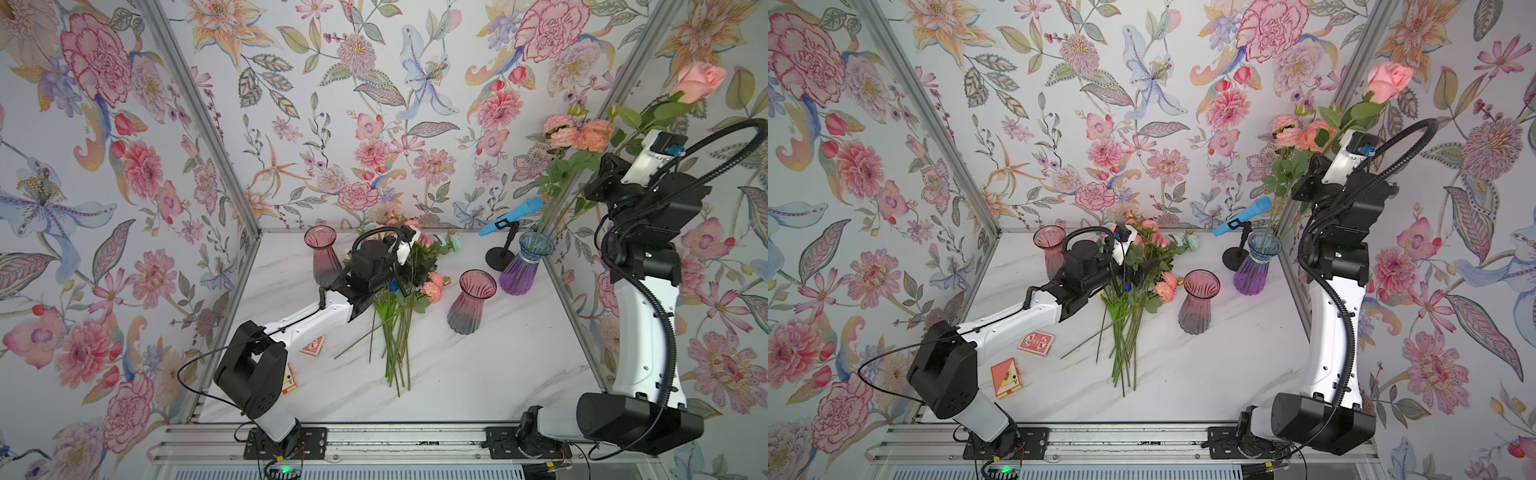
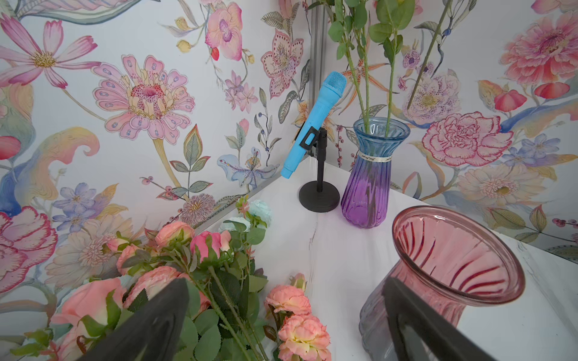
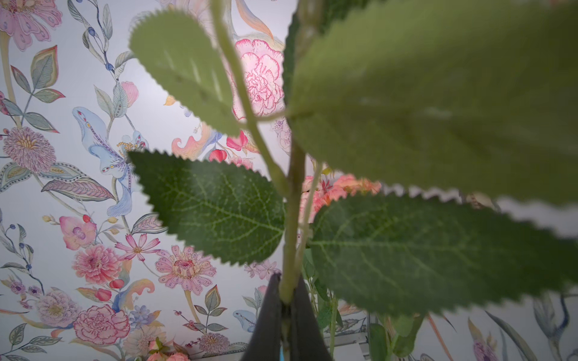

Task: Place the pink flowers into the vase
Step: Place the flower in the vase.

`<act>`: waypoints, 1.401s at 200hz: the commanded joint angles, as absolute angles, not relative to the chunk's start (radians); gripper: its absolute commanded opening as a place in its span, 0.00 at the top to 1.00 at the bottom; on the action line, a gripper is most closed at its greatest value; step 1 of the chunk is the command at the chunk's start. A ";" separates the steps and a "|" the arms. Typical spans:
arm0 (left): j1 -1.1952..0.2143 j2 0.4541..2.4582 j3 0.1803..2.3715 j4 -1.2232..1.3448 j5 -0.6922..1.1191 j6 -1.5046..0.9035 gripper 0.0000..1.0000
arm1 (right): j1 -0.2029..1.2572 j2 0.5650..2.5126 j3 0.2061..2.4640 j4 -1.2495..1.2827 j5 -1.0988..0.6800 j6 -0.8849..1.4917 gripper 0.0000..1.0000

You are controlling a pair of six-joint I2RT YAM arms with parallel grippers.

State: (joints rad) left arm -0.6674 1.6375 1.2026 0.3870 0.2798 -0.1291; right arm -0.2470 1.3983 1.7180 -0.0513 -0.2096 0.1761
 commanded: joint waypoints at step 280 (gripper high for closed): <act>-0.688 1.574 1.110 0.426 0.234 -0.118 0.00 | -0.192 1.513 1.321 0.057 -0.110 0.215 0.78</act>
